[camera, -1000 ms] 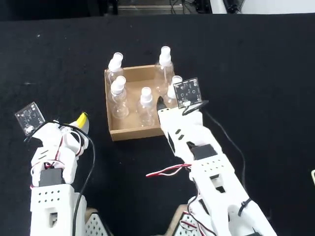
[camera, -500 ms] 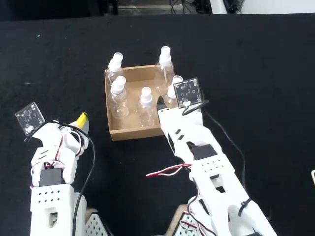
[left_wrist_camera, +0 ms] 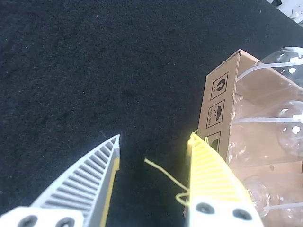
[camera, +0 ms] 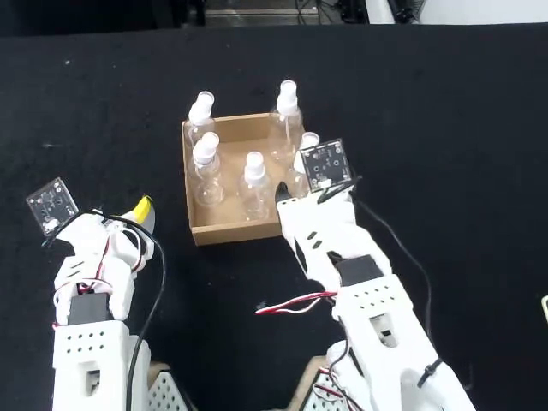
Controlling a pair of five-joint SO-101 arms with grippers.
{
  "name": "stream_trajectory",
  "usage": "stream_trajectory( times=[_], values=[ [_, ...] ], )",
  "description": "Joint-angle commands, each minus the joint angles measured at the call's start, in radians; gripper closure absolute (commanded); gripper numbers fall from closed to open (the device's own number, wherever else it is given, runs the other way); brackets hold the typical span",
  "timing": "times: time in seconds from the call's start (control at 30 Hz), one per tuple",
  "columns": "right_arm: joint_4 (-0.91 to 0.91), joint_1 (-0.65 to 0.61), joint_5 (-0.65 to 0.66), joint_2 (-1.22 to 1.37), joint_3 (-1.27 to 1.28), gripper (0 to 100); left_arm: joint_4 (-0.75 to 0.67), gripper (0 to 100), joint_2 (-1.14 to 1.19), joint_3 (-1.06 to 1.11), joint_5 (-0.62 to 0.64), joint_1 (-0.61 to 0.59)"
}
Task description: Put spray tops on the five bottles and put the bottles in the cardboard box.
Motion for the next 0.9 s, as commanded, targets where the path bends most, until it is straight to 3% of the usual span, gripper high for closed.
stream_trajectory(
  times=[0.0, 0.53, 0.87],
  values=[
    [0.0, -0.008, 0.002, -0.035, -0.068, 60.6, -0.02, 79, -0.012, -0.008, 0.003, -0.01],
    [0.011, -0.008, 0.002, -0.068, -0.091, 60.6, -0.023, 79, -0.012, -0.008, 0.003, -0.01],
    [0.155, -0.009, 0.002, -0.251, -0.062, 60.6, -0.023, 79, -0.012, -0.01, 0.003, -0.008]
  ],
)
